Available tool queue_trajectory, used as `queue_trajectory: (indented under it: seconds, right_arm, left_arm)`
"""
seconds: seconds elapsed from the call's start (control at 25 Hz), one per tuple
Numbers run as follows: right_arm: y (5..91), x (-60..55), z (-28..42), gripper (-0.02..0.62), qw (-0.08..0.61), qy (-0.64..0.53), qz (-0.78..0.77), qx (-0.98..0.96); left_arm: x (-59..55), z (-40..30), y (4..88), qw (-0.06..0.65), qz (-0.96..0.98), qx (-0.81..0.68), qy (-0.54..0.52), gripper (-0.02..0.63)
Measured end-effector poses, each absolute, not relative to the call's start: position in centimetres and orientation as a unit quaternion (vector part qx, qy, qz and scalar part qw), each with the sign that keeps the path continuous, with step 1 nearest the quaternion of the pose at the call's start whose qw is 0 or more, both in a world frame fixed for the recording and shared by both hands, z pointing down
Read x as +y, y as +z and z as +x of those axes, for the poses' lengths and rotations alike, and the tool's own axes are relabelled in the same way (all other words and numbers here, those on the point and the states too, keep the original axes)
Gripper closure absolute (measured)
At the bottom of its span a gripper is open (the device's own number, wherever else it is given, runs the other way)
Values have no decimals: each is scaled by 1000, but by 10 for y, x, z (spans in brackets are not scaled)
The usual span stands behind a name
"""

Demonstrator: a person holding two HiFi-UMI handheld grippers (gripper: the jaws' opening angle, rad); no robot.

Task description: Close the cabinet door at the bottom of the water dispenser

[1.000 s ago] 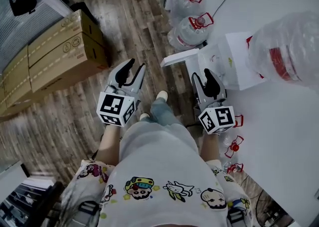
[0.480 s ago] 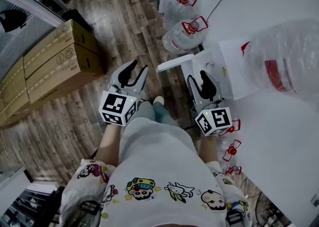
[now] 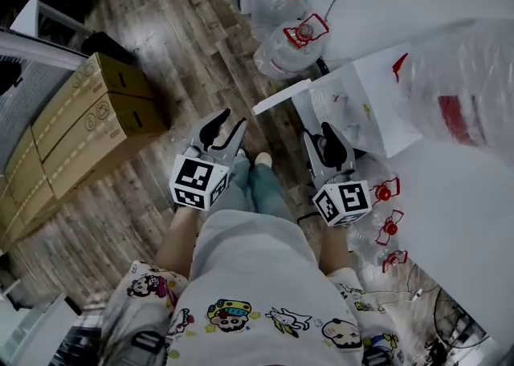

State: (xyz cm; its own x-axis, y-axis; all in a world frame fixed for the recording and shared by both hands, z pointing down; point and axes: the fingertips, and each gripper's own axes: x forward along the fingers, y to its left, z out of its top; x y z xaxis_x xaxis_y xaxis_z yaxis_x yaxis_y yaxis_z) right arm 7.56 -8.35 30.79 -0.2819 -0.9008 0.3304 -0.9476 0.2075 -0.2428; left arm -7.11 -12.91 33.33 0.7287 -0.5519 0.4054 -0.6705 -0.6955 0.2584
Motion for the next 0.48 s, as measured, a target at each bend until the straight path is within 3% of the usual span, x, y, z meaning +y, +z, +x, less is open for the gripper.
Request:
queue_trajectory:
  seconds: [0.48]
  right_arm:
    - [397,-92,85,408,64,240,631,-735]
  left_arm:
    - [-138,-47,430,223,916,-285,175,466]
